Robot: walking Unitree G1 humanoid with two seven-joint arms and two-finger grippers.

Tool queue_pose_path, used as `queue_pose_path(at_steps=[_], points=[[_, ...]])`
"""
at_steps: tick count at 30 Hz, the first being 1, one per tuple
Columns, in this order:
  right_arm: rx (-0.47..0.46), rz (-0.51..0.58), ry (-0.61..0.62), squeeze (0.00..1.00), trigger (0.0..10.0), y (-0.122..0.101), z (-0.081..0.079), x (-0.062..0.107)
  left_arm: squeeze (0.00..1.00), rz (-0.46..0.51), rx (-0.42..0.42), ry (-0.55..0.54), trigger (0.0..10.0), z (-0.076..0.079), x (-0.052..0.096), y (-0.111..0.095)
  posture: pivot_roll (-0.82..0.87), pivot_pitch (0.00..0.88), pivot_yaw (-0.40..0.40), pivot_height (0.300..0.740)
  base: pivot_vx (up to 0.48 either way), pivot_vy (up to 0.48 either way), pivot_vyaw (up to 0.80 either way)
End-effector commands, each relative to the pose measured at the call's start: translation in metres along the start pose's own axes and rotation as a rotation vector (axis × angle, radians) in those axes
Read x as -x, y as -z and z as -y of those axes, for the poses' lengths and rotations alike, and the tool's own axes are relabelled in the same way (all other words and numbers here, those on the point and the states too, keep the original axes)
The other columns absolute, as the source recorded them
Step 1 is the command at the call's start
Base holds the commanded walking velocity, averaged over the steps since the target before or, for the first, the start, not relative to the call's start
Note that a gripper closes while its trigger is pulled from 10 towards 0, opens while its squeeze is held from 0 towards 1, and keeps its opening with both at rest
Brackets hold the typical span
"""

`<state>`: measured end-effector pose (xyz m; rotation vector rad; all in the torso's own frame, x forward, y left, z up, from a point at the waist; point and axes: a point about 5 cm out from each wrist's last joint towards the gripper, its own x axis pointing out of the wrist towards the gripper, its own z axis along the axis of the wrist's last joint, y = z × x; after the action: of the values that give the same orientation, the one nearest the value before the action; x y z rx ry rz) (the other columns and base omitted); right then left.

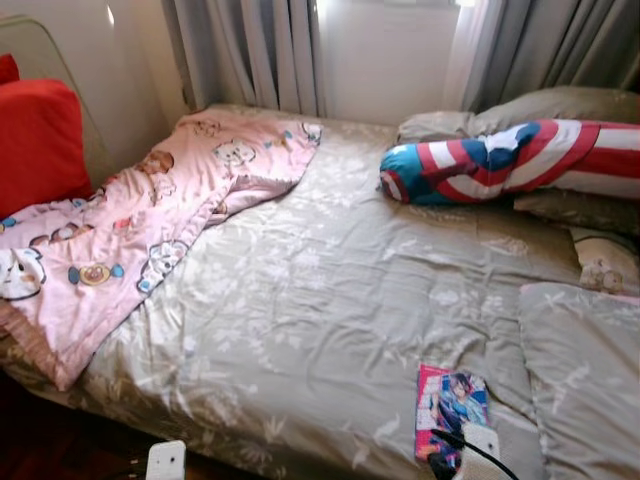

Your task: Clean up the room

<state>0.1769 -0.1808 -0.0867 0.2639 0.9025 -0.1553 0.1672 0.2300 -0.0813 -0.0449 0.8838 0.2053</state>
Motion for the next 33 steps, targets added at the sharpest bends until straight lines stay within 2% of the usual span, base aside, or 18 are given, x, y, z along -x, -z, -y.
queue_pose_path(at_steps=[1,15,33], points=[[-0.006,-0.007,-0.003,0.0,10.0,0.001,-0.003,0.0,0.0,-0.017,-0.007,-0.005,10.0,-0.001,0.0,0.001,0.09,0.057,-0.017,0.74,0.0,0.42,0.0],[-0.011,-0.013,-0.01,0.0,10.0,0.002,-0.007,-0.001,0.0,0.02,-0.017,0.012,10.0,0.019,-0.007,-0.019,0.09,0.072,-0.013,0.74,0.0,0.418,0.0],[-0.002,-0.012,-0.012,0.0,10.0,0.001,-0.007,-0.001,0.0,0.01,-0.007,0.004,10.0,0.012,-0.005,-0.013,0.1,0.072,-0.017,0.74,0.0,0.417,0.0]])
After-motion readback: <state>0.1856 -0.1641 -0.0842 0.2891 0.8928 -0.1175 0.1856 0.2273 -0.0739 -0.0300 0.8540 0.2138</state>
